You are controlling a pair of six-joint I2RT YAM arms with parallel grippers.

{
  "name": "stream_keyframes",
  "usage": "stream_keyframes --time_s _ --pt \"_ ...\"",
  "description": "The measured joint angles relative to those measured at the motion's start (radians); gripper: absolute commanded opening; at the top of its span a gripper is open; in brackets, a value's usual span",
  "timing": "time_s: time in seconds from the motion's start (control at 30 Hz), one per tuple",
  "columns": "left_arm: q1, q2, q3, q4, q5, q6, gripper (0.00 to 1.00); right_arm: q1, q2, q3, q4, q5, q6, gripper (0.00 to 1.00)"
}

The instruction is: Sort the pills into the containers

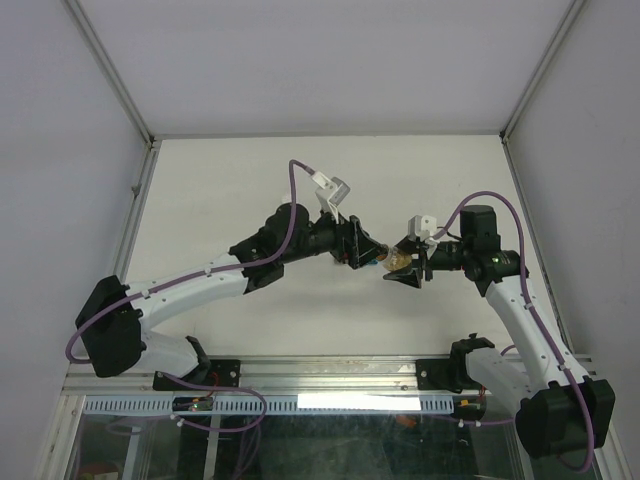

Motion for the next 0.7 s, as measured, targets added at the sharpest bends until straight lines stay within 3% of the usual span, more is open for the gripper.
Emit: stream_keyframes --time_s 0.3,0.53,0.63,0.7 --pt "-0.073 0.019 0.044 -0.087 -0.025 0.031 0.6 0.0 0.0 0.0 0.0 0.0 0.0 0.0" --pt "-0.074 0.036 0.07 -0.105 -0.018 0.049 0.31 0.0 0.0 0.0 0.0 0.003 0.001 0.0" --pt "-0.074 0.041 0.078 -0.111 -0.006 0.072 0.13 0.0 0.0 0.0 0.0 0.005 0.0 0.0" --pt "-0.073 0.045 0.083 -0.113 0.018 0.108 0.08 0.0 0.0 0.0 0.0 0.009 -0.003 0.0"
